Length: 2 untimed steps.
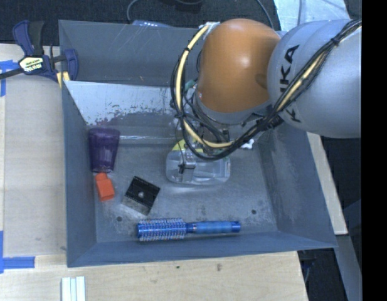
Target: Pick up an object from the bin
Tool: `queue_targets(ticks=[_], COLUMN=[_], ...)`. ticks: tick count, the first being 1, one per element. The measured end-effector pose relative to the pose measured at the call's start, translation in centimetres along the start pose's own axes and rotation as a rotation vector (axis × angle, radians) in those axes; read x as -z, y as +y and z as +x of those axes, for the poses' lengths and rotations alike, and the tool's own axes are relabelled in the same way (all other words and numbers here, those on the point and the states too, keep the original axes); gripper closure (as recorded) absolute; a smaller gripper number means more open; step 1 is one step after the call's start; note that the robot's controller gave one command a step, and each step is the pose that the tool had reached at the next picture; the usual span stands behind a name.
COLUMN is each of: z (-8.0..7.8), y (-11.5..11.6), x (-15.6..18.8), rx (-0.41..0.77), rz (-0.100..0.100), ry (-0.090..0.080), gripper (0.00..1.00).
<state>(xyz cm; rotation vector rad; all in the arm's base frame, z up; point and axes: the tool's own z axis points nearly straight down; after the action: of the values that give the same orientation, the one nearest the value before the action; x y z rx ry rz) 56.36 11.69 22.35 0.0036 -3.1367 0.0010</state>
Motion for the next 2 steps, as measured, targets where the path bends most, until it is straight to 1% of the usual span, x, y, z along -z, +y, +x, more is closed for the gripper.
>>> queue_targets(ticks=[1,2], z=[-0.2,0.2], y=[0.0,-1.4], x=[0.5,-1.2], rx=[-0.002,-0.061], rz=[-0.002,-0.004], ry=[-0.008,-0.013], gripper=[0.00,0.00])
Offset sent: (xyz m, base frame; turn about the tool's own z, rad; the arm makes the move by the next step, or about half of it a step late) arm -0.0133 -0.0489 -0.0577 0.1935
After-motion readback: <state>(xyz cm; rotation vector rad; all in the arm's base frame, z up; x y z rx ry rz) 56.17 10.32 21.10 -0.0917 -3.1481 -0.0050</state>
